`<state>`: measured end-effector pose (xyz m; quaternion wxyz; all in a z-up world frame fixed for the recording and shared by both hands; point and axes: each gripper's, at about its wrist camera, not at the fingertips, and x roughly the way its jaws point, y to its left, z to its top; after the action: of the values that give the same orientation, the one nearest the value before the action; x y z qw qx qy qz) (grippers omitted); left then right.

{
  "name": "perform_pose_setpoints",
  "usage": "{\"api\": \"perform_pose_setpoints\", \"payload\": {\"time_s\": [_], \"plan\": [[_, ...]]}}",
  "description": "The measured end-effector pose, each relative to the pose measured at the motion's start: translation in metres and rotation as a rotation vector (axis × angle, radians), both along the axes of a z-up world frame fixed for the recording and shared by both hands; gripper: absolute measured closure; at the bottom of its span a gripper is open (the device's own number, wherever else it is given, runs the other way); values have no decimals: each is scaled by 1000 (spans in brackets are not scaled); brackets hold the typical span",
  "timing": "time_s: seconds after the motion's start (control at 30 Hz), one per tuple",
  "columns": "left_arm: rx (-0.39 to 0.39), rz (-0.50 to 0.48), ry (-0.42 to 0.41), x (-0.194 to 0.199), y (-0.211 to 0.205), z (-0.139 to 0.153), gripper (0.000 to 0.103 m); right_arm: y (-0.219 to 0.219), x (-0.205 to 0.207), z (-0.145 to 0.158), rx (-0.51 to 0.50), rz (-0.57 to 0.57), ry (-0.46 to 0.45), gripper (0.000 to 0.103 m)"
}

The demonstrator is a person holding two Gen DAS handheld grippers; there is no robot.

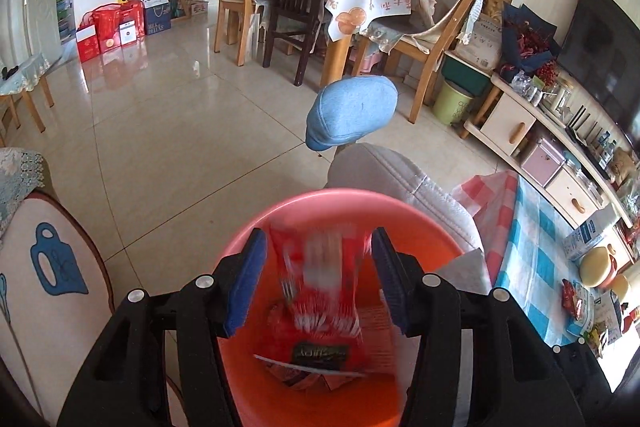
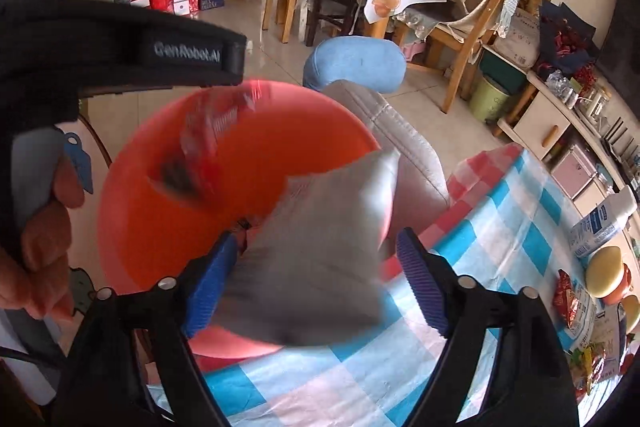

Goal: Collect trash
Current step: 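Carry both held items over the pink bucket and open both tools to drop them, then bring both tools back over the table toward the remaining snack bags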

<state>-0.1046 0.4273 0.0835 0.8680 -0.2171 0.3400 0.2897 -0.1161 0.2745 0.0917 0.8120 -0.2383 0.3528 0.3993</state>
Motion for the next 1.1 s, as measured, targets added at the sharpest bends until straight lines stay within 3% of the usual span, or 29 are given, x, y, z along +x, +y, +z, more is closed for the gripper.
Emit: {"api": "perform_pose_setpoints", "payload": {"time_s": [0.03, 0.07, 0.67, 1.1], "plan": [[3, 2, -2, -1, -2, 0, 28, -4, -1, 1, 5, -9, -11, 13], [11, 2, -5, -1, -3, 1, 27, -8, -1, 1, 10, -18, -19, 13], [181, -157, 2, 32, -73, 15, 21, -161, 2, 27, 144, -332, -89, 13], [324, -244, 32, 54, -130, 20, 20, -257, 6, 16, 190, -477, -110, 13]]}}
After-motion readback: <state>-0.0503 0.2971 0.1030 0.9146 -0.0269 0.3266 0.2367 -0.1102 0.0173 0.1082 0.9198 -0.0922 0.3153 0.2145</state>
